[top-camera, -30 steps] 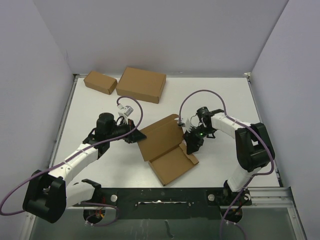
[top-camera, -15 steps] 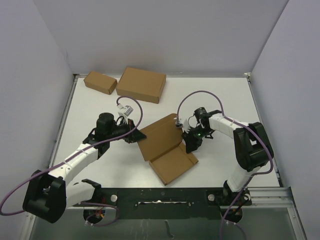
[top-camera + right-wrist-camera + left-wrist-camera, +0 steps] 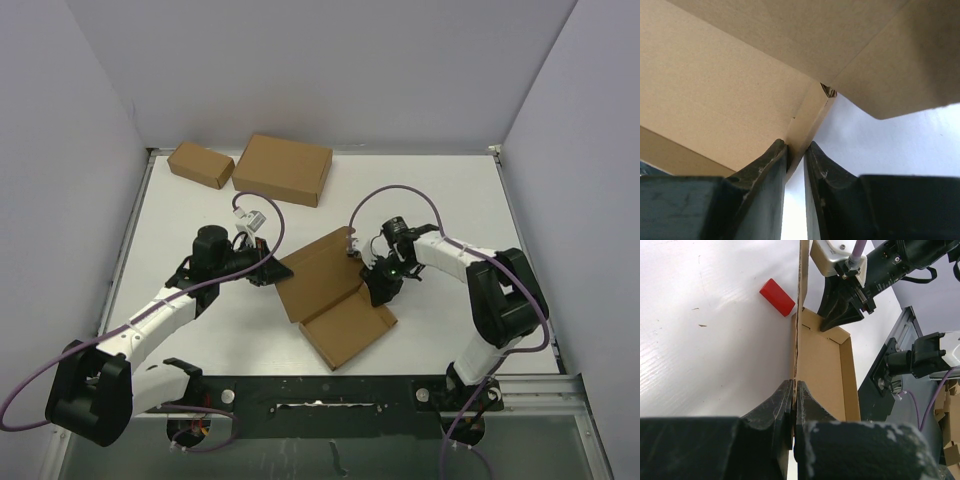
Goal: Fold the paper box
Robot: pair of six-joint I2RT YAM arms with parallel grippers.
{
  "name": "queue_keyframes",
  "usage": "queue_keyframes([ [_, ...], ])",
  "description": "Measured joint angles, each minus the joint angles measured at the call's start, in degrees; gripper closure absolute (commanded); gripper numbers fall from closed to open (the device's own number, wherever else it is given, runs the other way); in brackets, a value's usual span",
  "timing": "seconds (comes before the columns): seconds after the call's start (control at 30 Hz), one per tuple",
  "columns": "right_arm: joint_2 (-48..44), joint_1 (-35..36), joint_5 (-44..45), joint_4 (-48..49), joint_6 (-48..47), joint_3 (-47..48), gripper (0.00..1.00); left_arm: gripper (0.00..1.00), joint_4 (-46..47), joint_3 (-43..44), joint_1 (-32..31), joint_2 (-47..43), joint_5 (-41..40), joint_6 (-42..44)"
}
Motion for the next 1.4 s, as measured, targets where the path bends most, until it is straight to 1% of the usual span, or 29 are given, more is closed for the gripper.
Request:
queue_keyframes([
  [0.03, -0.5, 0.4, 0.9, 0.4, 0.4, -0.3, 0.96, 1.0, 0.0, 0.0, 0.0, 0.0, 0.0, 0.0],
  [0.07, -0.9, 0.6, 1.7, 0.7, 0.5, -0.4, 1.0, 1.0, 0.0, 0.0, 0.0, 0.0, 0.0, -0.1],
  [0.23, -2.3, 1.2, 6.1, 2.4, 2.3, -1.1, 1.0, 1.0, 0.2, 0.0, -0.2, -0.2, -0.2, -0.7],
  [0.27, -2.5, 1.4, 6.6, 2.6, 2.4, -1.2, 0.99, 1.0, 0.3, 0.0, -0.2, -0.2, -0.2, -0.8],
  [0.33, -2.8, 1.8, 7.8, 3.1, 2.5, -1.2, 0.89, 1.0, 0.4, 0.0, -0.3, -0.2, -0.3, -0.9],
  [0.4, -3.0, 2.1, 8.6, 3.6, 2.6, -1.2, 0.84, 1.0, 0.5, 0.0, -0.3, -0.2, -0.4, -1.0],
  [0.57, -3.0, 2.5, 10.0, 4.9, 1.9, -1.2, 0.83, 1.0, 0.7, 0.0, -0.3, -0.2, -0.6, -1.2],
  [0.63, -3.0, 2.6, 10.5, 5.4, 2.0, -1.2, 0.85, 1.0, 0.9, 0.0, -0.3, -0.2, -0.6, -1.2],
  [0.67, -3.0, 2.8, 10.9, 5.7, 2.1, -1.2, 0.89, 1.0, 1.0, 0.0, -0.3, -0.2, -0.6, -1.2],
  [0.7, -3.0, 3.0, 11.4, 5.9, 2.4, -1.2, 0.97, 1.0, 1.1, 0.0, -0.3, -0.2, -0.7, -1.3],
  [0.73, -3.0, 3.2, 11.9, 6.2, 2.7, -1.2, 1.0, 1.0, 1.2, 0.0, -0.3, -0.2, -0.7, -1.3],
  [0.97, -3.8, 5.1, 17.8, 9.3, 4.9, -1.6, 1.0, 1.0, 1.2, -0.1, -0.3, -0.2, -1.2, -1.4],
  [1.0, -3.8, 5.3, 18.4, 9.7, 4.9, -1.6, 0.99, 1.0, 1.2, -0.1, -0.3, -0.2, -1.3, -1.4],
  [1.07, -3.8, 5.5, 19.0, 10.1, 4.9, -1.6, 0.87, 1.0, 1.2, -0.2, -0.3, -0.2, -1.3, -1.4],
  [1.13, -3.8, 5.5, 18.8, 10.1, 4.7, -1.6, 0.8, 1.0, 1.2, -0.2, -0.3, -0.2, -1.4, -1.4],
  [1.27, -3.6, 5.4, 18.8, 9.9, 3.6, -1.6, 0.75, 1.0, 1.3, -0.2, -0.3, -0.2, -1.4, -1.4],
  [1.33, -3.5, 5.3, 18.9, 9.7, 3.6, -1.6, 0.71, 1.0, 1.4, -0.2, -0.3, -0.2, -1.5, -1.4],
  [1.4, -3.4, 5.2, 19.0, 9.5, 3.6, -1.6, 0.71, 1.0, 1.6, -0.2, -0.3, -0.2, -1.5, -1.4],
])
